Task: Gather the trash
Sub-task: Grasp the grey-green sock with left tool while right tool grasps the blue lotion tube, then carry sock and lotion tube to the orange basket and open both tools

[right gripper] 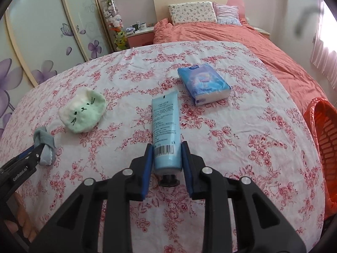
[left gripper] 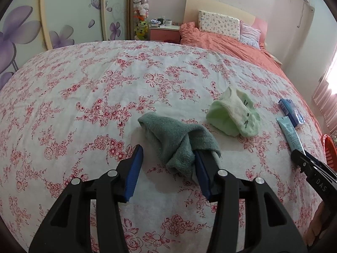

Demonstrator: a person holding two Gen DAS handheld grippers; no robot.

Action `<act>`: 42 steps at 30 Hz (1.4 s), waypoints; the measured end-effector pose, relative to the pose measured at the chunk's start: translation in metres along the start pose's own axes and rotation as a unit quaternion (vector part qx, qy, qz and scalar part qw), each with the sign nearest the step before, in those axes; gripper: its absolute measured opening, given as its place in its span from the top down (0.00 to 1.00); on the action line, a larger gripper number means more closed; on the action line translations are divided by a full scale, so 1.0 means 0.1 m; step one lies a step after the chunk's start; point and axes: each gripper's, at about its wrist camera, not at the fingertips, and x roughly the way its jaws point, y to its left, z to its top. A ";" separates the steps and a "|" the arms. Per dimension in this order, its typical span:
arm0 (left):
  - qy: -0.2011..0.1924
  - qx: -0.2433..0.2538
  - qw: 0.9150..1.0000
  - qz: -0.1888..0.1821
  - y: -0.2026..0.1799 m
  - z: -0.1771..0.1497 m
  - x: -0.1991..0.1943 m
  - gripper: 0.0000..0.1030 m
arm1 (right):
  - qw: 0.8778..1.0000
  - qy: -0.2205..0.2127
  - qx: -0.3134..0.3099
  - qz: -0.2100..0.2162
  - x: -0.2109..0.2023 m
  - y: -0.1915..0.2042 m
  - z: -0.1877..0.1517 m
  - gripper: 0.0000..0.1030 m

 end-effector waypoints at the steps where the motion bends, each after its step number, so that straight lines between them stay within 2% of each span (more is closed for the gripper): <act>1: 0.000 -0.001 1.000 -0.001 0.00 0.00 0.00 0.53 | 1.000 0.000 0.003 0.004 0.00 -0.01 0.00 0.73; 5: -0.001 -0.005 1.000 -0.003 0.01 0.00 0.00 0.52 | 1.000 -0.002 0.018 0.021 0.00 -0.05 0.00 0.73; 10: -0.001 -0.005 1.000 -0.004 0.01 0.00 0.00 0.52 | 1.000 0.000 0.006 0.007 0.00 0.00 0.00 0.73; 21: -0.001 -0.005 1.000 -0.003 0.01 0.00 0.00 0.52 | 1.000 0.000 0.010 0.012 -0.01 -0.01 0.00 0.73; 26: 0.001 0.009 1.000 0.008 -0.04 -0.01 0.00 0.52 | 1.000 0.001 -0.012 -0.007 0.01 0.06 0.01 0.70; 36: 0.010 0.031 0.999 0.006 -0.08 0.06 0.05 0.52 | 0.999 0.002 -0.028 -0.021 0.06 0.11 0.07 0.67; 38: 0.008 0.029 1.000 0.000 -0.08 0.06 0.04 0.60 | 0.999 0.002 -0.027 -0.022 0.06 0.11 0.07 0.73; 39: 0.008 0.029 1.000 -0.003 -0.09 0.05 0.04 0.65 | 0.999 0.001 -0.026 -0.020 0.06 0.10 0.07 0.73; 42: 0.005 0.028 1.000 -0.010 -0.10 0.04 0.02 0.72 | 1.000 0.000 -0.022 -0.011 0.06 0.07 0.07 0.73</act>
